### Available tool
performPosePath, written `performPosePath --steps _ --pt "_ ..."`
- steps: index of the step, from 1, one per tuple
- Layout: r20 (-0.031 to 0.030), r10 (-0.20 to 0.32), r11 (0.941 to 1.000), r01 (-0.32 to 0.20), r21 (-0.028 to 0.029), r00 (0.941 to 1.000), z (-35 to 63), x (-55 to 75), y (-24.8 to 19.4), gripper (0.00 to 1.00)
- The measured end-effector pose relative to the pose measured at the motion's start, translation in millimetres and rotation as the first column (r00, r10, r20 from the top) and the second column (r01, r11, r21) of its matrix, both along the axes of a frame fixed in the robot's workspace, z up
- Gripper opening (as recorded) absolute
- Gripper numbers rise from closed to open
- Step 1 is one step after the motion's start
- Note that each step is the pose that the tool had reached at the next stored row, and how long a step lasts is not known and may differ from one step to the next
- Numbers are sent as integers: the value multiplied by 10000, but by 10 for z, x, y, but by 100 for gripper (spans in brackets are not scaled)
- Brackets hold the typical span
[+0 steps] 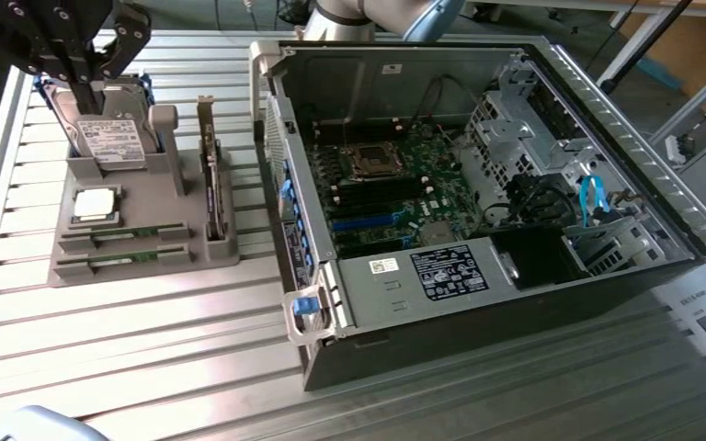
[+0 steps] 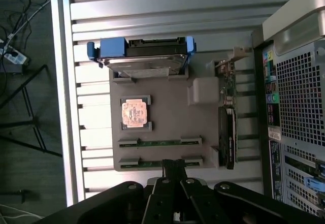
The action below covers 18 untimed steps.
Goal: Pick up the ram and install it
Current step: 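Reach for the ram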
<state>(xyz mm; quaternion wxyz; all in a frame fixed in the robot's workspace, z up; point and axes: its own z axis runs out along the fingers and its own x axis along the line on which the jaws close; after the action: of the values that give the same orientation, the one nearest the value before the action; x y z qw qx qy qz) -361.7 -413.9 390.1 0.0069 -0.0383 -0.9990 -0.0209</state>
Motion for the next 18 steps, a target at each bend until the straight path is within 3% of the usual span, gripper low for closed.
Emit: performPosePath --steps 18 --pt "0 0 10000 0 0 10000 0 0 -162 10"
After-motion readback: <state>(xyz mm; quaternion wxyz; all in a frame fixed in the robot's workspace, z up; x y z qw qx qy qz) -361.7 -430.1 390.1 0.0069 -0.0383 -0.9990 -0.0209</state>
